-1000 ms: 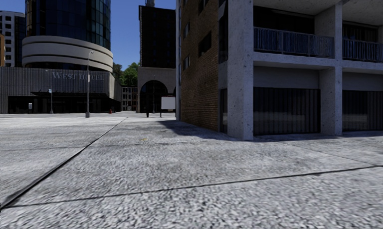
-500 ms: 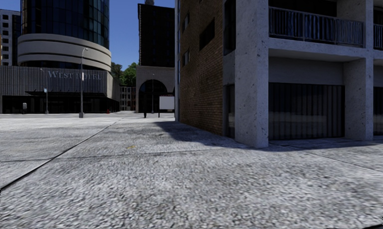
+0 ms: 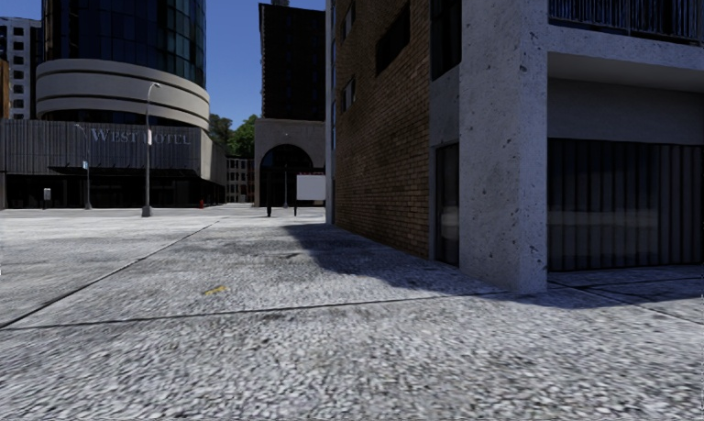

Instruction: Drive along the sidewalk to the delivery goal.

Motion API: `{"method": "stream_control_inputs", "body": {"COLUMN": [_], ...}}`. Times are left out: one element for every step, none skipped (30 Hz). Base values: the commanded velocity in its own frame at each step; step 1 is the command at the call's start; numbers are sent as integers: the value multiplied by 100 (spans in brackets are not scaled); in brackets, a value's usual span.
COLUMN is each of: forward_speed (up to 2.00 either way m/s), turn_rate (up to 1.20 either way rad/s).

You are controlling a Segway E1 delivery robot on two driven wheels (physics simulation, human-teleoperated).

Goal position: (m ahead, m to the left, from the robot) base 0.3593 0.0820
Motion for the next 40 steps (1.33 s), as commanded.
{"method": "stream_control_inputs", "body": {"forward_speed": [132,129,125,115,115,105,101,96,72,72,0,0,0,0,0,0,0,0,0,0,0,0,0,0,0,0,0,0,0,0,0,0,0,0,0,0,0,0,0,0], "turn_rate": [37,38,38,43,43,46,47,44,28,28,0,0,0,0,0,0,0,0,0,0,0,0,0,0,0,0,0,0,0,0,0,0,0,0,0,0,0,0,0,0]}}
